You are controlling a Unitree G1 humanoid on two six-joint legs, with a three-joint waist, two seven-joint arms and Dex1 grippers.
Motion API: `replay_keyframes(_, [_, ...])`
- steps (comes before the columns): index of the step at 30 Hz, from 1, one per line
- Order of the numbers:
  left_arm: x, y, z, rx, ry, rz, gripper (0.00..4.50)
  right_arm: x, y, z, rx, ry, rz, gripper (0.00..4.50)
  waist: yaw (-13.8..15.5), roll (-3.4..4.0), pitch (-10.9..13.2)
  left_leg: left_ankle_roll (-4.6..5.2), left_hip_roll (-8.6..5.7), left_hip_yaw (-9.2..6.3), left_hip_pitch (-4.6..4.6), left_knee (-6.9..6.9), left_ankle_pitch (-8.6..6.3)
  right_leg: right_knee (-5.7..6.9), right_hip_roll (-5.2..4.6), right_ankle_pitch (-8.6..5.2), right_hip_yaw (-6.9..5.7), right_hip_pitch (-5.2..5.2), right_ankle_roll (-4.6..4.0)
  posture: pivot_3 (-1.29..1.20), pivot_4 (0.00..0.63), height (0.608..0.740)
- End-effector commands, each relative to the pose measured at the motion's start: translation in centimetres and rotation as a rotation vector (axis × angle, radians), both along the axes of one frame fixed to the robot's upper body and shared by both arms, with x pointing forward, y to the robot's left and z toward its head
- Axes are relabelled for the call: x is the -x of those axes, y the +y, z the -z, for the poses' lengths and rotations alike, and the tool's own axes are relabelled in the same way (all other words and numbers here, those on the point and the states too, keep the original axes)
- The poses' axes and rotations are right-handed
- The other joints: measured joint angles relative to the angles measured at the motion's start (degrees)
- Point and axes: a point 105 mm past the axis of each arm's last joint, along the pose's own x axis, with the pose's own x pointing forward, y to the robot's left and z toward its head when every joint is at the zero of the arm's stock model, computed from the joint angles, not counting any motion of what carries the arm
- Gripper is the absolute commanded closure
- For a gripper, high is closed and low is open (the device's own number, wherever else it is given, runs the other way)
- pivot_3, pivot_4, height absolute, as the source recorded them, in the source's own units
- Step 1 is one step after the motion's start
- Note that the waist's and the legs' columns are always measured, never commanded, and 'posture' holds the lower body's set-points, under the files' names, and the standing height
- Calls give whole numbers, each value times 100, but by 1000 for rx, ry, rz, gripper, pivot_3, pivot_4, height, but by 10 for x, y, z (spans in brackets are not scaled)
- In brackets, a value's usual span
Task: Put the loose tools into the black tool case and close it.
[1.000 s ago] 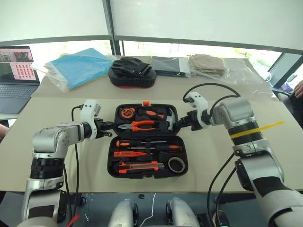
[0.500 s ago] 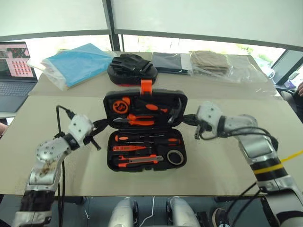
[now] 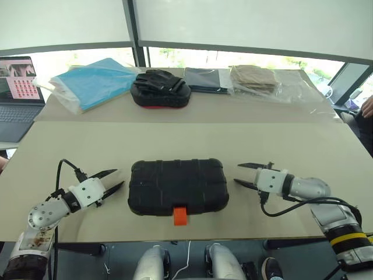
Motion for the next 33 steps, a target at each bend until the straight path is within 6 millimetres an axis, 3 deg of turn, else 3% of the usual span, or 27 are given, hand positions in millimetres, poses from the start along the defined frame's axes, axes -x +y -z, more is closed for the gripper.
replay_keyframes(1, [-3, 11, -6, 32, 36, -40, 676, 6, -15, -11, -21, 3, 29, 414, 29, 0, 0, 0, 0, 0, 2, 0, 0, -1, -1, -4, 0, 2, -7, 0, 150, 740])
replay_keyframes(3, [-8, 11, -7, 97, 81, -67, 50, 13, -17, -9, -42, 50, 24, 0, 59, 0, 0, 1, -1, -2, 2, -1, -1, -4, -7, -13, -5, 6, -20, 0, 150, 740])
replay_keyframes(6, [-16, 3, -12, 187, 155, -58, 177, 35, -13, -6, -74, 174, -27, 1006, 69, 1, -1, 3, -3, -2, 2, -1, -1, -3, -7, 1, -4, 8, 7, 0, 150, 740])
replay_keyframes(8, [-26, -1, -17, 223, 173, -65, 656, 55, -7, -3, -89, 286, -71, 1665, 92, 1, 0, 3, -2, -4, -2, 1, -1, -1, -3, 1, -6, 7, 7, 0, 150, 740])
replay_keyframes(12, [-55, -14, -31, 224, 165, -64, 2082, 97, 9, 10, -64, 536, -133, 2987, 155, -4, -2, 4, -3, -12, -5, 13, 0, 0, 0, 2, -13, 12, 10, 0, 150, 740])
replay_keyframes(16, [-75, -29, -34, 217, 217, -38, 3513, 120, 34, 15, -80, 633, -186, 4415, 148, -10, -5, 5, -5, -12, -6, 17, 0, -6, 2, 3, -9, 14, 13, 0, 150, 740])
replay_keyframes(17, [-80, -32, -36, 209, 210, -33, 3877, 122, 41, 16, -86, 645, -194, 4500, 143, -11, -5, 5, -6, -12, -8, 17, 0, -6, 4, 3, -7, 12, 13, 0, 150, 740])
replay_keyframes(19, [-87, -39, -37, 214, 223, -21, 4447, 122, 50, 19, -72, 650, -204, 4500, 138, -15, -3, 5, -4, -11, -10, 17, 0, -7, 12, 3, -3, 9, 14, 0, 150, 740])
replay_keyframes(23, [-79, -60, -31, 197, 351, 119, 4447, 105, 64, 22, -81, 638, -171, 4500, 132, -19, -2, 5, -2, -11, -19, 22, 0, -9, 23, 3, -2, 3, 12, 0, 150, 740])
replay_keyframes(27, [-77, -68, -26, 178, 392, 148, 4447, 87, 74, 20, -79, 588, -155, 4500, 149, -21, -1, 5, -2, -15, -35, 25, 0, -9, 25, 2, -5, -8, 11, 0, 150, 740])
replay_keyframes(33, [-56, -58, -14, 189, 485, 138, 4447, 50, 79, 16, -77, 455, -84, 4500, 67, -21, -1, 5, 2, -15, -39, 31, 1, -4, 33, 3, 1, -12, 11, 0, 150, 740])
